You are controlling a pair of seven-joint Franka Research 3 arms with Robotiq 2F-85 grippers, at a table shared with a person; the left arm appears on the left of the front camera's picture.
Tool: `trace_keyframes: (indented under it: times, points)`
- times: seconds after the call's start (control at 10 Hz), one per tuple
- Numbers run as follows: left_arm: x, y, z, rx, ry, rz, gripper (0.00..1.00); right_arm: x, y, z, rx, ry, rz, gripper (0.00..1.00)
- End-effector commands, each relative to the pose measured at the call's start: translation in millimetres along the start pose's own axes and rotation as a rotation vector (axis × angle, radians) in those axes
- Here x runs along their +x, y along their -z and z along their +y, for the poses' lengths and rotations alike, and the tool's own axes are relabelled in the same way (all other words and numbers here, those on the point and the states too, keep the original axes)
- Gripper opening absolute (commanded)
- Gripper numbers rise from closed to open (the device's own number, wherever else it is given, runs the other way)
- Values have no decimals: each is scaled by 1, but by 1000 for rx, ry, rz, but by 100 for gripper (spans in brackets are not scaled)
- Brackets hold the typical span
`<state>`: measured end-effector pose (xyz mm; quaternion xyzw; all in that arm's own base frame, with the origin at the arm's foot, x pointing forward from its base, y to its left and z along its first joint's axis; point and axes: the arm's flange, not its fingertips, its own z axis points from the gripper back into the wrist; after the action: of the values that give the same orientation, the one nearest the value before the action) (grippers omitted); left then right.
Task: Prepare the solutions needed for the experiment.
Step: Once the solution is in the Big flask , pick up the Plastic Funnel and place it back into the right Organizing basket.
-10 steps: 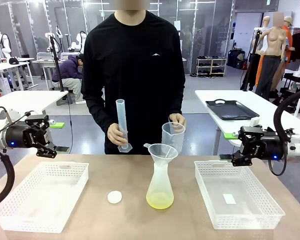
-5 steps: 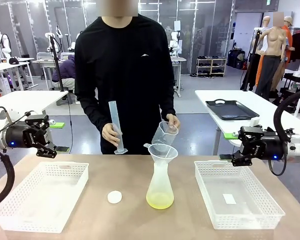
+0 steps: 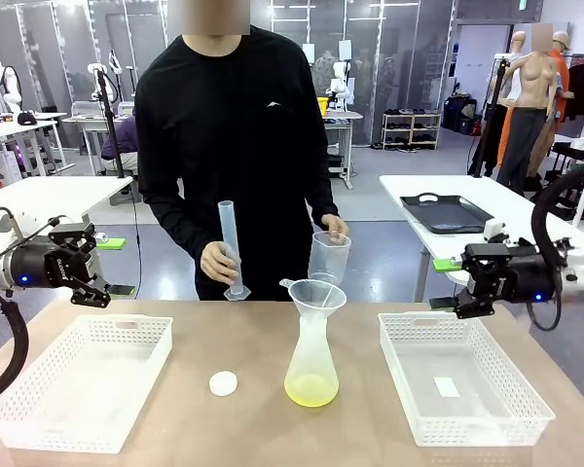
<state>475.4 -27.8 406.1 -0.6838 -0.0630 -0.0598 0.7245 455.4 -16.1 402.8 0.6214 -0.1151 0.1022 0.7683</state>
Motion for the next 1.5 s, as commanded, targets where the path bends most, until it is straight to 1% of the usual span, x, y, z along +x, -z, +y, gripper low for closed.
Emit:
trace_keyframes:
  times: [0.0,0.1,0.2,0.3,0.4,0.5,0.7,0.8,0.9,1.0,1.4]
  points:
    - [1,0,-2,-2,3,-10,100,6,7,44,-196,-70,61,100]
    - [1,0,-2,-2,3,-10,100,11,11,63,-279,-97,87,100]
    - [1,0,-2,-2,3,-10,100,20,19,84,-389,-141,92,100]
    - [1,0,-2,-2,3,-10,100,25,29,100,-470,-161,132,100]
    - [1,0,-2,-2,3,-10,100,29,39,117,-567,-174,151,100]
    - [1,0,-2,-2,3,-10,100,33,48,134,-599,-188,178,100]
    - [1,0,-2,-2,3,-10,100,35,64,159,-694,-182,171,100]
    - [1,0,-2,-2,3,-10,100,35,70,165,-746,-173,163,100]
    - [1,0,-2,-2,3,-10,100,36,73,167,-776,-174,155,100]
    - [1,0,-2,-2,3,-10,100,34,64,161,-681,-218,174,100]
    - [1,0,-2,-2,3,-10,100,34,64,161,-681,-218,174,100]
